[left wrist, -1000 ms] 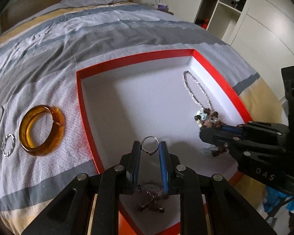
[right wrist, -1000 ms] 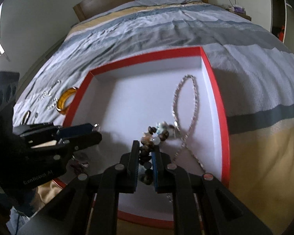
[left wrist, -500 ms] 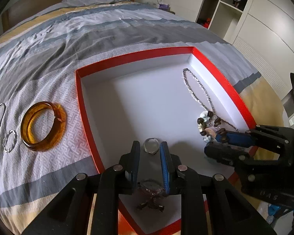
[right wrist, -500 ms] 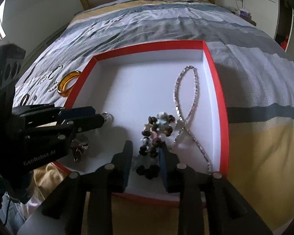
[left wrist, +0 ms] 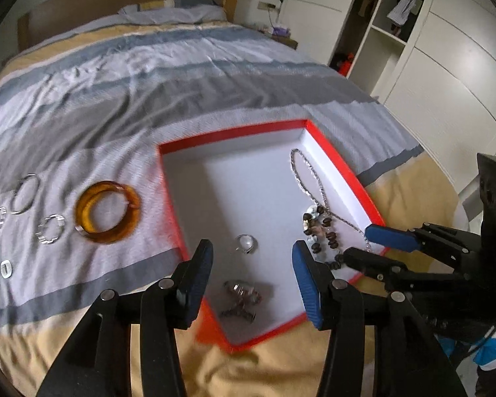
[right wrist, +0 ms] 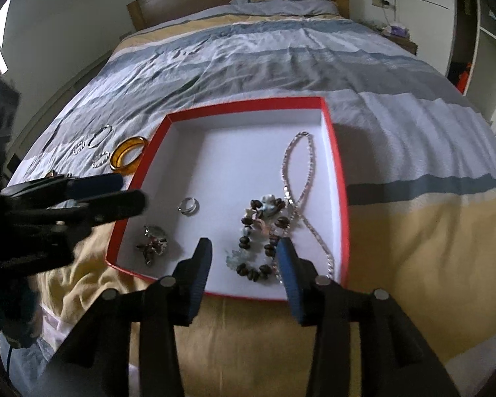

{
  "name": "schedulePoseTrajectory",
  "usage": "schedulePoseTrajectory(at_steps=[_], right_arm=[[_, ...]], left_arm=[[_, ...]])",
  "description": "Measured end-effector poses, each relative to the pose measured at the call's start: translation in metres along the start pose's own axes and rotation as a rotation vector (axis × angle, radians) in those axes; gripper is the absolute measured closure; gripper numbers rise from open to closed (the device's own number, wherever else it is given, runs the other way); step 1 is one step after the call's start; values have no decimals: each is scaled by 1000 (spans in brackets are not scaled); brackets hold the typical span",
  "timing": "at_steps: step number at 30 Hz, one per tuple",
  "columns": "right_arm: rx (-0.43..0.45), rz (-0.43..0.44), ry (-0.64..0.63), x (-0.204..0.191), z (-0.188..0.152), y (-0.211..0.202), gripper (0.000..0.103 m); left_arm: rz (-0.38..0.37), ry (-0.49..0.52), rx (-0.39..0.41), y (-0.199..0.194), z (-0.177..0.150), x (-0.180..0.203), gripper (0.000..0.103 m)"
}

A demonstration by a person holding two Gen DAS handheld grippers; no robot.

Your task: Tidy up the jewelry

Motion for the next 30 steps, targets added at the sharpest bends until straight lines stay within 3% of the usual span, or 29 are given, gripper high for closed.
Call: schedulePoseTrajectory(at_steps=[11, 17, 24, 30], right_arm=[[106, -30, 0, -34, 4, -70, 53], [173, -18, -34, -82, 1, -112, 52], [228, 6, -47, -135, -14, -150, 52], [260, 23, -87, -180, -28, -176, 51]], left_arm=[[132, -57, 79, -91, -47, -23, 45], [211, -90, 157, -151, -76, -40, 23], [308, -142, 256, -226, -108, -70, 17], [361, -199, 298, -266, -139, -98, 16]])
Point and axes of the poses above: each gripper's, at about its wrist camera, not at the fingertips, and y roughly the way its jaws point, x to its right, z to its top, the point moved 9 cm from there along y, roughly the way its jaws point, and after that the axes turned 8 degrees about -y, right-handed, at the moved point
